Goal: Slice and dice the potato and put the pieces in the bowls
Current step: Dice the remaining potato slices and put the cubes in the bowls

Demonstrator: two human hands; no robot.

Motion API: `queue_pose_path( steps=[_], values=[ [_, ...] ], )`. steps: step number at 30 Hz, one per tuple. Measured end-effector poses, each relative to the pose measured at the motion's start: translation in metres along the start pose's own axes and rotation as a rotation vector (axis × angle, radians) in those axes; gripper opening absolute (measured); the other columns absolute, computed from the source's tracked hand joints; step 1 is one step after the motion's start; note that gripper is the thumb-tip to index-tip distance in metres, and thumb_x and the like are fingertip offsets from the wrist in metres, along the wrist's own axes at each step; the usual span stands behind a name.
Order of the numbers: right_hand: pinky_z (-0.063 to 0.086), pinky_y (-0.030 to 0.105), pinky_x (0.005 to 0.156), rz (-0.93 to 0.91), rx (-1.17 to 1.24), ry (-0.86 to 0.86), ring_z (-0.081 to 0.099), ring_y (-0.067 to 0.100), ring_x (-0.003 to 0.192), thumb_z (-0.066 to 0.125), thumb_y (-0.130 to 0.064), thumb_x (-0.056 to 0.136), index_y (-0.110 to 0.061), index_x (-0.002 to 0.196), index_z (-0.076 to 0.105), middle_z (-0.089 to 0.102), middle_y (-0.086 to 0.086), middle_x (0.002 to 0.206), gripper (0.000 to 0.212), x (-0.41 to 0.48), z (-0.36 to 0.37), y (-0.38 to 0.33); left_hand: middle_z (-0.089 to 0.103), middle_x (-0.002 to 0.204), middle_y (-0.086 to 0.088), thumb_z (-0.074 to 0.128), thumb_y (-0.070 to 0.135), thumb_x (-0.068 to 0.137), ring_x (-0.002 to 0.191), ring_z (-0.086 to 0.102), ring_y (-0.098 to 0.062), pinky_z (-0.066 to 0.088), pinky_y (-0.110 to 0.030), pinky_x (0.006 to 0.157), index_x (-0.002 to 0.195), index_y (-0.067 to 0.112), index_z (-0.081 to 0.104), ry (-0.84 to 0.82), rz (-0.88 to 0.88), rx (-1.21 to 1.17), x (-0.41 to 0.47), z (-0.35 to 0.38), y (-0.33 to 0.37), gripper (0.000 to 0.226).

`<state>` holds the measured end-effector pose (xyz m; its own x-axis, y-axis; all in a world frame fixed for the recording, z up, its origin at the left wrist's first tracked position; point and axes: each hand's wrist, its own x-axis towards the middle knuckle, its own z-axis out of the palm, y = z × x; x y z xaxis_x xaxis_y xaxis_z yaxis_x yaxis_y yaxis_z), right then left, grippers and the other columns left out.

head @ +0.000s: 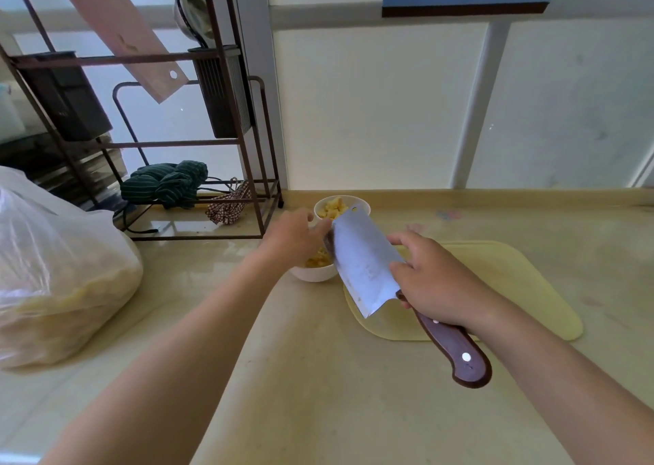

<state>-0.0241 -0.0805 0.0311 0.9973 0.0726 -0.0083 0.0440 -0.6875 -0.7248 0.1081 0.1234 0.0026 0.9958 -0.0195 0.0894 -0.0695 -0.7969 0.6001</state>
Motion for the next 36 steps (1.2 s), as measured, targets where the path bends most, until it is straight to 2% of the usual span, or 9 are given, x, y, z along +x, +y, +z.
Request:
queue_pose_path(
  steps=[2,4,6,8,14,23,27,31,36],
  values=[
    [0.057,0.041,0.071,-0.012,0.003,0.002,0.072,0.033,0.084,0.042,-0.018,0.102,-0.034,0.134,0.050,0.071,0.005,0.086,0.037,-0.002,-0.001,0.001,0.062,0.087,0.003,0.049,0.051,0.088,0.079,0.057,-0.018,0.051,-0.040,0.076,0.091,0.021,0.057,-0.007,-0.029,-0.025,0.000,0.002,-0.001,0.030],
    [0.057,0.041,0.073,-0.011,-0.001,0.013,0.072,0.033,0.083,0.043,-0.018,0.102,-0.036,0.134,0.050,0.071,0.002,0.087,0.037,-0.004,-0.003,0.003,0.058,0.100,-0.002,0.051,0.033,0.091,0.089,0.055,-0.019,0.047,-0.036,0.080,0.099,0.025,0.057,-0.044,-0.048,0.006,-0.001,0.000,-0.003,0.013],
    [0.059,0.049,0.079,0.002,-0.001,0.027,0.072,0.035,0.080,0.044,-0.017,0.102,-0.035,0.137,0.051,0.069,0.003,0.098,0.040,-0.005,-0.006,0.007,0.056,0.127,-0.006,0.049,0.017,0.089,0.110,0.055,-0.023,0.049,-0.035,0.090,0.131,0.020,0.052,-0.072,-0.063,0.033,0.000,0.000,-0.007,0.042],
    [0.061,0.056,0.080,0.018,0.019,0.043,0.072,0.036,0.076,0.044,-0.015,0.100,-0.035,0.137,0.052,0.068,0.007,0.102,0.043,-0.005,-0.011,0.012,0.051,0.137,-0.007,0.047,0.011,0.088,0.118,0.053,-0.026,0.049,-0.036,0.093,0.141,0.020,0.045,-0.057,-0.072,0.014,-0.001,-0.003,-0.009,0.054],
    [0.040,0.018,0.041,0.078,0.054,0.080,0.064,0.005,0.051,0.044,-0.011,0.100,-0.036,0.130,0.055,0.067,-0.007,0.076,0.041,-0.005,-0.028,0.030,0.050,0.138,-0.006,0.050,0.011,0.089,0.116,0.053,-0.024,0.049,-0.032,0.084,0.141,0.020,0.044,-0.019,-0.019,0.029,0.001,-0.006,0.000,0.053],
    [0.038,0.019,0.039,0.211,0.123,0.166,0.064,0.016,0.060,0.043,-0.008,0.096,-0.027,0.129,0.057,0.069,0.006,0.071,0.041,-0.016,-0.052,0.071,0.054,0.121,-0.005,0.047,0.015,0.088,0.104,0.056,-0.027,0.044,-0.041,0.095,0.124,0.016,0.058,0.221,0.348,0.277,-0.019,0.005,0.059,0.038],
    [0.036,0.016,0.036,0.256,0.112,0.187,0.064,0.018,0.060,0.042,-0.006,0.095,-0.026,0.129,0.056,0.068,0.005,0.071,0.042,-0.021,-0.064,0.101,0.055,0.123,-0.004,0.048,0.017,0.089,0.101,0.057,-0.026,0.049,-0.039,0.088,0.124,0.016,0.059,0.137,0.394,0.205,-0.024,0.022,0.082,0.037],
    [0.040,0.019,0.040,0.289,0.066,0.197,0.069,0.019,0.066,0.044,-0.012,0.096,-0.027,0.135,0.054,0.072,0.005,0.078,0.043,-0.020,-0.074,0.129,0.057,0.122,-0.003,0.050,0.018,0.090,0.111,0.055,-0.024,0.037,-0.027,0.082,0.126,0.017,0.058,0.078,0.468,0.225,-0.030,0.047,0.100,0.037],
    [0.046,0.024,0.048,0.307,-0.024,0.191,0.073,0.022,0.076,0.044,-0.020,0.098,-0.032,0.138,0.051,0.072,0.005,0.086,0.043,-0.017,-0.084,0.150,0.057,0.118,-0.003,0.050,0.019,0.092,0.106,0.056,-0.024,0.047,-0.034,0.087,0.125,0.016,0.058,0.001,0.515,0.222,-0.038,0.070,0.119,0.034]
  ],
)
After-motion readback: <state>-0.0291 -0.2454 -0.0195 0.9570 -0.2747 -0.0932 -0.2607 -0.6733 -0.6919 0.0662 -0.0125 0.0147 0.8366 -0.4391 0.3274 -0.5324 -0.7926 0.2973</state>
